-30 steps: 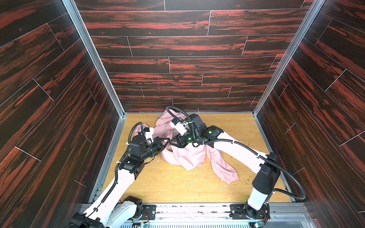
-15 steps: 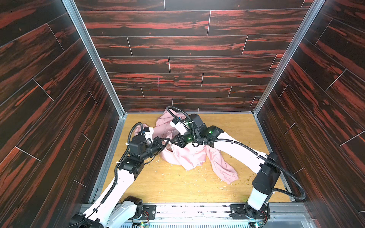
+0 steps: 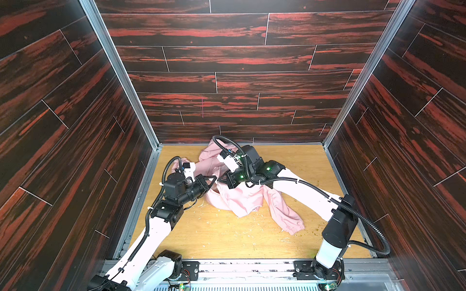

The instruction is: Zip up the jacket

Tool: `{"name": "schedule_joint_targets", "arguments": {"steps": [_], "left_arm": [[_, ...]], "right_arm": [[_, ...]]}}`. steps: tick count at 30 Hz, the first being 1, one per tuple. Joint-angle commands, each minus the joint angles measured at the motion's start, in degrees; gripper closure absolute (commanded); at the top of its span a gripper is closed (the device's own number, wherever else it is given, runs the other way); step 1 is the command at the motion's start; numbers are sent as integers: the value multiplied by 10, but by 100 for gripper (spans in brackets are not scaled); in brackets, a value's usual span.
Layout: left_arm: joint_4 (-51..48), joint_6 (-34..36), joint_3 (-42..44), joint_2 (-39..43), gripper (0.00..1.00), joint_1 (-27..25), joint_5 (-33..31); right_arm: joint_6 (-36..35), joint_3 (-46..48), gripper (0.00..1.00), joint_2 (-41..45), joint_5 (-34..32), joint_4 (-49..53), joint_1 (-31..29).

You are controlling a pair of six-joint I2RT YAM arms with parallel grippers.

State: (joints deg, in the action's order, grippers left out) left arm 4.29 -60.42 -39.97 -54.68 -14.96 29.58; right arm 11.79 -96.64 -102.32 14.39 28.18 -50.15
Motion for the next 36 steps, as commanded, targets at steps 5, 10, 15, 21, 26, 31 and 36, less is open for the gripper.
{"name": "schedule_joint_targets", "arguments": {"steps": [5, 10, 15, 21, 26, 31, 36], "left_arm": [[10, 22, 4, 21, 70, 2, 14], [32, 43, 51, 60, 58, 2, 5], [33, 75, 82, 95, 55, 0, -16], [25, 120, 89, 93, 55, -9, -21], [13, 159, 74, 70, 55, -28, -39], [34, 167, 65, 44, 58, -33, -41], [36, 172, 63, 33, 64, -33, -53]], "right_arm": [[3, -21, 100, -28, 9, 7, -1], [7, -38, 100, -38, 23, 17, -1], [14, -48, 100, -44, 42, 18, 3], [23, -60, 100, -53, 74, 19, 6], [24, -65, 100, -55, 82, 22, 7], [26, -67, 100, -59, 89, 25, 8], [24, -65, 100, -58, 90, 29, 7]]}}
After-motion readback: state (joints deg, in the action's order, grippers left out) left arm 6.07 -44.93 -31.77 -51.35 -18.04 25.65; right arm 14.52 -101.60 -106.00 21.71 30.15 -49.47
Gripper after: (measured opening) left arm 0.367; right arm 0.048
